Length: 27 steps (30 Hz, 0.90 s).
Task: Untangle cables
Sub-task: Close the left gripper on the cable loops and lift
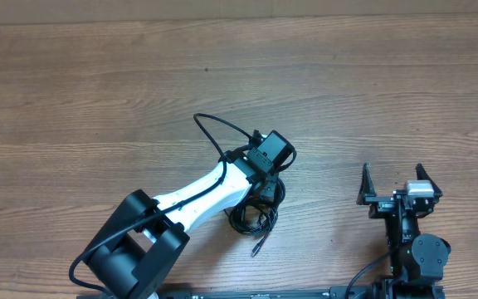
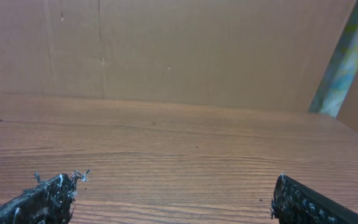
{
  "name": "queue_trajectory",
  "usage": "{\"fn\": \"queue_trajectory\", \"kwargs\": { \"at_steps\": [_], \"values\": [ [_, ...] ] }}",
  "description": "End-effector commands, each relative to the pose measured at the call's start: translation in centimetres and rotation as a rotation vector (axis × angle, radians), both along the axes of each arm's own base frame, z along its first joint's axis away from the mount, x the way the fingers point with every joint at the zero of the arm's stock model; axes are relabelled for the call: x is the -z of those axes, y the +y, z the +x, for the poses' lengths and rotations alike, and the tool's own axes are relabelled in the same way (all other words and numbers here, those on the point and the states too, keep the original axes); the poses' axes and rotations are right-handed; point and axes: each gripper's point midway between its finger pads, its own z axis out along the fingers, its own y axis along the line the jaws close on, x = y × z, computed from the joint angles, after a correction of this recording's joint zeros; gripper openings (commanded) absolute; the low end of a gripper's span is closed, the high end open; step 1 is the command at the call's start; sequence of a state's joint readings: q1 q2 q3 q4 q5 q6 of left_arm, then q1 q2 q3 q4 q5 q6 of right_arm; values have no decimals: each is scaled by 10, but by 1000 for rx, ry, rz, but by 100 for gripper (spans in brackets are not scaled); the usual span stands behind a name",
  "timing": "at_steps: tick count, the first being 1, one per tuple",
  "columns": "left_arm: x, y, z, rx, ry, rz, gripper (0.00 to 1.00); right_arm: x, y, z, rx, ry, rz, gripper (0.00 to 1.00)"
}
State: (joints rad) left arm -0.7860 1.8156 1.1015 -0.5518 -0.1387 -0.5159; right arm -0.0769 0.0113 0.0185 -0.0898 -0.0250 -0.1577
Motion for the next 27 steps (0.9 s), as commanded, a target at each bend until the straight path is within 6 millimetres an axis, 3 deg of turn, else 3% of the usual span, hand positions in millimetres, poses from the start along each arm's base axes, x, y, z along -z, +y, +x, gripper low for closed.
{"fn": "queue_trajectory", "kwargs": {
  "at_steps": [1,9,13,15,21,27],
  "values": [
    [1,-7,1,12,2,-9,11,3,-1,0,5,3,3,100],
    [3,-7,1,6,5,-9,6,3,-1,0,5,3,3,100],
    [3,-7,1,5,6,-9,17,3,-1,0,5,3,3,100],
    [3,-7,1,5,6,-9,18,3,-1,0,5,3,3,100],
    [4,-9,2,6,5,-14,5,3,-1,0,5,3,3,100],
    [4,-9,2,6,7,-13,4,3,-1,0,5,3,3,100]
  ]
}}
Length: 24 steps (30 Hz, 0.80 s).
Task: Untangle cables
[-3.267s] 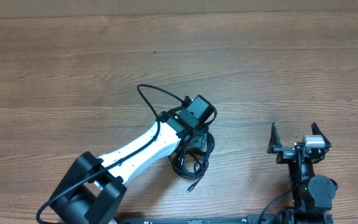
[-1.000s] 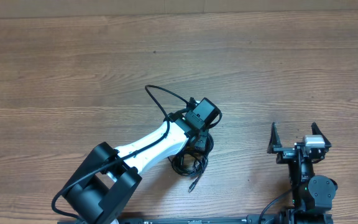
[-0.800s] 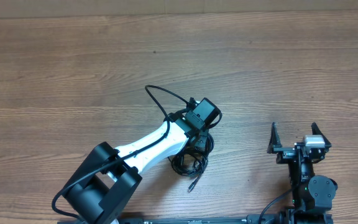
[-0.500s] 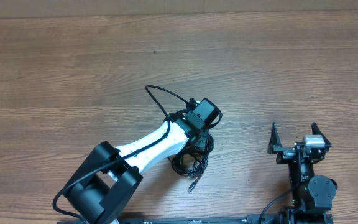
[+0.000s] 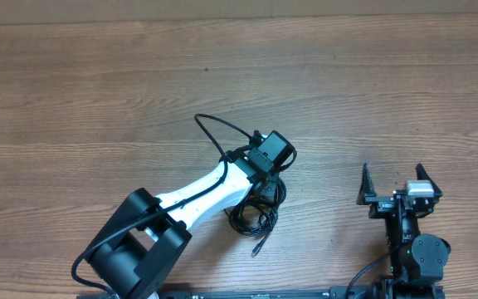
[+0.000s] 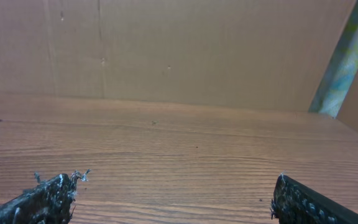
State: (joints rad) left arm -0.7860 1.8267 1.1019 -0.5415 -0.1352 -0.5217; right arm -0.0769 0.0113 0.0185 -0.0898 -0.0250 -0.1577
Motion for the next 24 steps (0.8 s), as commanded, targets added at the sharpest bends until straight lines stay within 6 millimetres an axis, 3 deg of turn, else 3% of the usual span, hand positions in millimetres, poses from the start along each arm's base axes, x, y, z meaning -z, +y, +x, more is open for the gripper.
{"fn": "queue_trajectory", "kwargs": {
  "at_steps": [1,11,24],
  "values": [
    [1,-7,1,11,4,-8,4,3,-1,0,5,3,3,100],
    [-5,-7,1,28,-3,-8,4,3,-1,0,5,3,3,100],
    [-89,17,-6,11,-118,-25,4,3,-1,0,5,3,3,100]
  ]
}}
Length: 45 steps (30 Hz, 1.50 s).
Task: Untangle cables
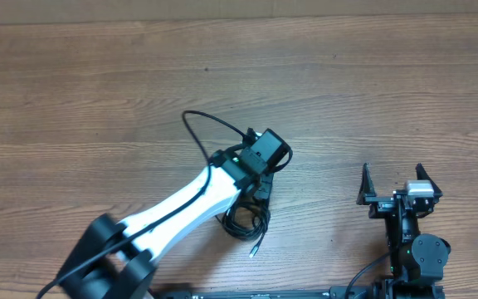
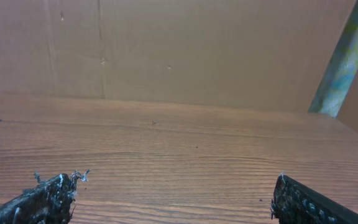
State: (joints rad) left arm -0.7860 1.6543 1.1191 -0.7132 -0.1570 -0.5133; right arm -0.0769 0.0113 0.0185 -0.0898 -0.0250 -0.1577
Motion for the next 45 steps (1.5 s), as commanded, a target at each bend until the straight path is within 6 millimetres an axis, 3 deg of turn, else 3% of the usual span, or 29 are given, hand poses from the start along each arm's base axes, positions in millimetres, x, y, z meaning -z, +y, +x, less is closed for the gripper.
{"fn": "queue_trajectory", "kwargs": {
  "at_steps": [1,9,17,26,34,45],
  "values": [
    [-40,1,6,8,-97,-30,4,3,-1,0,5,3,3,100],
    [-58,12,-2,3,-113,-31,4,3,-1,0,5,3,3,100],
    [-60,13,-4,9,-112,-31,4,3,-1,0,5,3,3,100],
    [-62,12,-3,156,-137,24,4,3,-1,0,5,3,3,100],
    [-75,-15,-19,337,-89,-86,4,3,-1,0,5,3,3,100],
    [-98,-26,-17,479,-137,-85,4,2,-1,0,5,0,3,100]
  ]
}}
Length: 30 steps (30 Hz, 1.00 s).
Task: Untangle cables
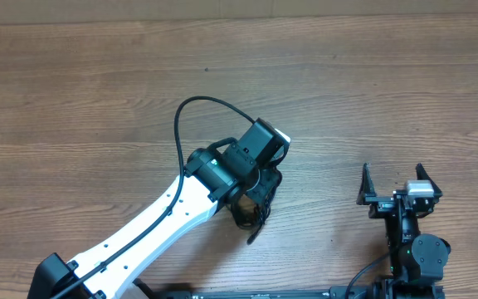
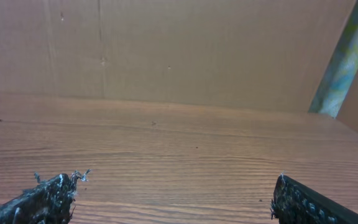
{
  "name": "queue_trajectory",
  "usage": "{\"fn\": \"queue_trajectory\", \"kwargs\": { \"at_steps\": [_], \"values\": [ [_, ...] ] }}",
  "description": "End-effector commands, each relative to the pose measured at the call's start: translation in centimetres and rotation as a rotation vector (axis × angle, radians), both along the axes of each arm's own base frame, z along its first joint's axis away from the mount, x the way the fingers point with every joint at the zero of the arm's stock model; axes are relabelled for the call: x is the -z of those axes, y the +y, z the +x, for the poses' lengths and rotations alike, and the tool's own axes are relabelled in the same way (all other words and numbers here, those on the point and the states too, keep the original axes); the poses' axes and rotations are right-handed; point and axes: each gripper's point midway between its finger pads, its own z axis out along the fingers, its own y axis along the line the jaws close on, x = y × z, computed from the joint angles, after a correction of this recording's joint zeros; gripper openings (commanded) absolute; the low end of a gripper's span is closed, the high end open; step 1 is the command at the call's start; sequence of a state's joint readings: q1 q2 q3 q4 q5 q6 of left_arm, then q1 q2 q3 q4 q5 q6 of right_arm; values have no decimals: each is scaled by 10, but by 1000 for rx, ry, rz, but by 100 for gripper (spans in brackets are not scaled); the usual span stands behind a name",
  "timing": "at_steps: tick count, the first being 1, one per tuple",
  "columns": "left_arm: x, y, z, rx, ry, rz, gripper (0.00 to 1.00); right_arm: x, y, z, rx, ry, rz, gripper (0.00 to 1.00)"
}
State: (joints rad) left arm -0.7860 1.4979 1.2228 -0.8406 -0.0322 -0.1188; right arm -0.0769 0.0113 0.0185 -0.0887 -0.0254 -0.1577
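A tangled bundle of black cable (image 1: 254, 208) hangs under my left wrist near the table's middle, with a loose tail end (image 1: 251, 239) below it. My left gripper (image 1: 264, 181) points down into the top of the bundle. Its fingers are mostly hidden by the wrist, and the bundle looks drawn up narrow beneath them. A black lead (image 1: 191, 106) arches from the left arm to the wrist. My right gripper (image 1: 394, 180) rests at the front right, wide open and holding nothing (image 2: 173, 190); no cable shows in its wrist view.
The wooden table (image 1: 372, 91) stretches far and wide around the bundle. A brown cardboard wall (image 2: 179, 50) stands behind the table, with a pale post (image 2: 344, 56) at its right. The right arm's base (image 1: 417, 249) sits at the front edge.
My left arm has stretched out and its wrist looks nearer the camera. The cable bundle has drawn up narrower and its tail end sits a little farther from the front edge. The right arm has not moved.
At first my left gripper was down on the flat cable coil, the arm folded near the front edge. It stayed so a moment later. Then the arm had unfolded and shifted slightly left, and now the bundle hangs narrower under the raised wrist. The right gripper stayed open throughout.
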Motion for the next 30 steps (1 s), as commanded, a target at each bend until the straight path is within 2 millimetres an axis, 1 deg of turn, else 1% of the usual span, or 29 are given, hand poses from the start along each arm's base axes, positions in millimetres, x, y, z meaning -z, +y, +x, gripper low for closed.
{"fn": "queue_trajectory", "kwargs": {
  "at_steps": [1,7,8,11,14,16,18,21,23,30],
  "values": [
    [-23,-11,-3,73,-32,-52,4,3,-1,0,6,4,3,100],
    [-22,-19,-16,114,31,-99,4,3,0,0,3,4,3,100],
    [-24,-22,-18,122,44,-114,4,1,-1,1,6,-7,2,100],
    [-31,-28,-20,138,55,-151,4,-17,4,0,-24,-79,-2,100],
    [-45,-32,-15,140,40,-187,4,-47,19,-4,-112,-196,57,100],
    [-57,-34,-9,133,19,-211,4,-62,27,-8,-168,-228,105,100],
    [-67,-35,-3,130,-4,-227,4,-70,37,-12,-224,-216,135,100],
    [-81,-36,3,140,-38,-243,4,-74,48,-16,-284,-151,154,100],
    [-85,-38,4,151,-53,-246,4,-77,51,-19,-301,-107,162,100],
    [-83,-35,1,148,-35,-234,4,-111,59,-28,-335,-26,173,100]
  ]
}}
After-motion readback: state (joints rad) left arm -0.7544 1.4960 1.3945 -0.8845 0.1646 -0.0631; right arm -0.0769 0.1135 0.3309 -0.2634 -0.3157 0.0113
